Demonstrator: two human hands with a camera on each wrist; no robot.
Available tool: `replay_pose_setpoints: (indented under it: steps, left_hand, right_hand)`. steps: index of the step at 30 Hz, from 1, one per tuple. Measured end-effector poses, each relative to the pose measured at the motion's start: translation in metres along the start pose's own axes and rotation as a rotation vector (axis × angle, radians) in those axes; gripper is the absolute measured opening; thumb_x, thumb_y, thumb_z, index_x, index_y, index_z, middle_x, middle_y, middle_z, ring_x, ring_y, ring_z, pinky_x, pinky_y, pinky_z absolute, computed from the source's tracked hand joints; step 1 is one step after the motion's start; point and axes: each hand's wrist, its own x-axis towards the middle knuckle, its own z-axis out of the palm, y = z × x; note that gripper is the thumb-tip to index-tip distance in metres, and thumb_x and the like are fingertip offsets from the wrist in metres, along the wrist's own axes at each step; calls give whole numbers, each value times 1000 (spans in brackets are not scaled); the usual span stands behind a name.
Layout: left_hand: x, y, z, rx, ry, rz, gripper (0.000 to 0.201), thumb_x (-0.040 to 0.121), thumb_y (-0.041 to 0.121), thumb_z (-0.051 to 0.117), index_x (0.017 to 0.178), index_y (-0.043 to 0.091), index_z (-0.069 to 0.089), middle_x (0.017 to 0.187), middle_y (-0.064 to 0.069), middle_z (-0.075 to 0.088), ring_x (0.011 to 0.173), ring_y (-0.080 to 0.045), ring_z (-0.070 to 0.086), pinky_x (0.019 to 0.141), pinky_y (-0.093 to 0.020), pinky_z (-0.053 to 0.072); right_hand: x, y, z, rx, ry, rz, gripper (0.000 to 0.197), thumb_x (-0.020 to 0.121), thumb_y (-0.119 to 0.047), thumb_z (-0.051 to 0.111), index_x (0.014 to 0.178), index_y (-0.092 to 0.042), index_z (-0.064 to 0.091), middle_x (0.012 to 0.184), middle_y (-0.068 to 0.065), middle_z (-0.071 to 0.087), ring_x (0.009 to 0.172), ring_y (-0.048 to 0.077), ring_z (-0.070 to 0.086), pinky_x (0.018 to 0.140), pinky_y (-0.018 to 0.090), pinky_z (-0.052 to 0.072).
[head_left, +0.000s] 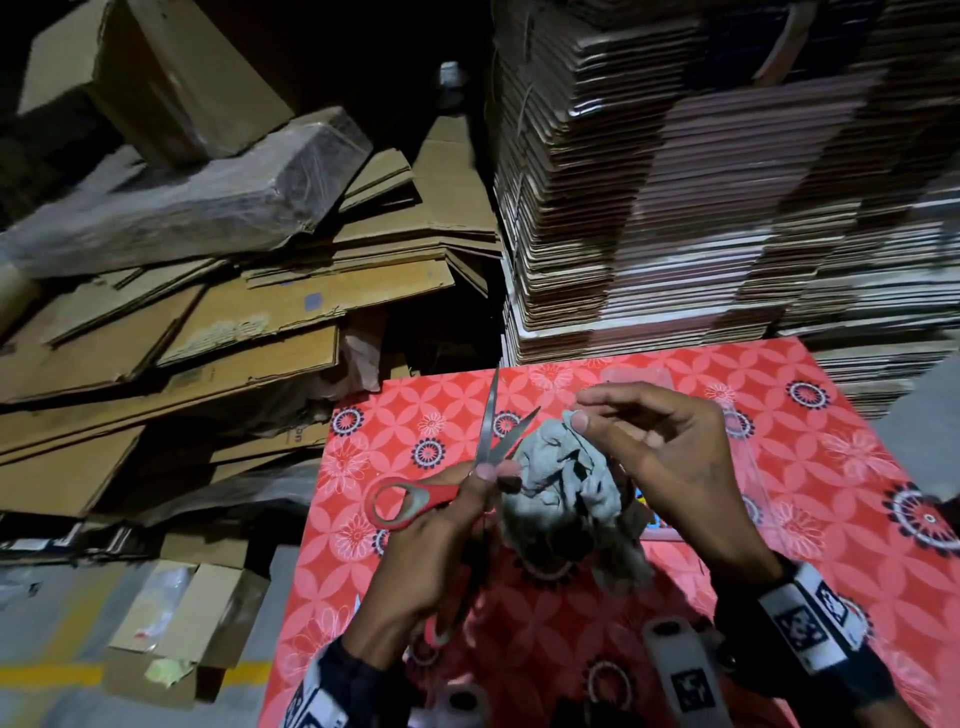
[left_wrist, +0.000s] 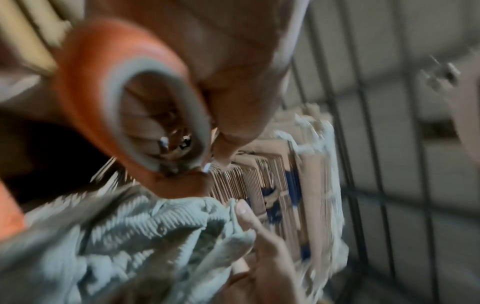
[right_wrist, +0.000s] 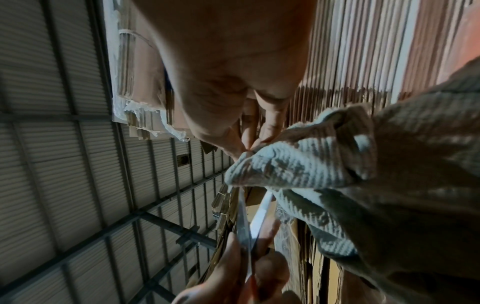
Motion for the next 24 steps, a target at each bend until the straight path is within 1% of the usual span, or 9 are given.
replay_pose_setpoints:
  steps: [2,4,6,9,12,15,18,20,24]
  left_hand:
    - [-1,2,0,-142,-59,-60,37,101,56,52,116,36,79,103,-7,63,110,-29,62,107,-64,43]
    - [2,-1,-2,-237,-82,-114,36,97,49,60,113,25,81,76,-2,60,70,-20,66,79,-47,54]
    - [0,2,-1,-432,-139,-197,28,88,33,65,95,12,84,71,-1,65,54,-13,58,52,-24,48]
    - [2,3,1,-504,-165,-260,28,73,20,71,93,1,79,67,-6,59,48,-15,53,44,-22,42]
    - [6,1,-2,-570,-164,-268,43,70,23,69,97,-11,73,65,-9,53,43,-16,49,41,-21,40]
    - [9,0,-3,-539,-122,-191,49,87,17,62,108,-28,59,63,-9,51,43,-14,48,40,-20,41]
    - [8,-1,-1,-442,-108,-156,42,97,19,59,99,-22,65,59,-8,56,42,-13,50,42,-19,42]
    - [7,-4,-1,-356,-76,-107,38,99,25,60,83,-9,68,54,-6,53,41,-12,48,43,-19,41]
    - [8,-7,-1,-332,-24,-53,42,108,28,50,80,-3,61,62,-10,56,49,-15,52,49,-19,44]
  right_hand:
    - [5,-5,-3,-89,-84,-24,19,84,-2,83,96,-17,82,91,1,80,84,14,74,81,26,59]
    - [8,-9,-6,-165,-189,-42,24,86,1,82,101,-19,82,97,-1,78,80,17,72,75,23,55]
    - [9,-10,-7,-232,-281,-54,33,87,3,80,110,-20,81,108,-4,76,76,18,70,70,22,52]
    - [10,-9,-5,-386,-385,-61,42,87,-1,78,120,-26,78,124,-17,72,78,16,72,76,32,61]
    - [9,-7,-7,-447,-389,-36,30,87,-7,81,110,-26,82,110,-18,77,91,13,74,85,29,60]
    - [8,-6,-9,-424,-367,13,18,85,-5,82,90,-22,84,87,-11,78,81,15,73,77,22,57]
    - [5,-5,-10,-431,-371,48,16,84,-6,83,82,-21,83,75,-11,75,69,16,67,66,14,48]
    - [5,-3,-12,-439,-375,69,16,84,-7,84,81,-23,83,70,-14,72,64,10,63,63,12,45]
    - [3,2,-15,-431,-390,86,16,82,-10,85,83,-25,83,70,-7,73,62,12,62,61,20,47]
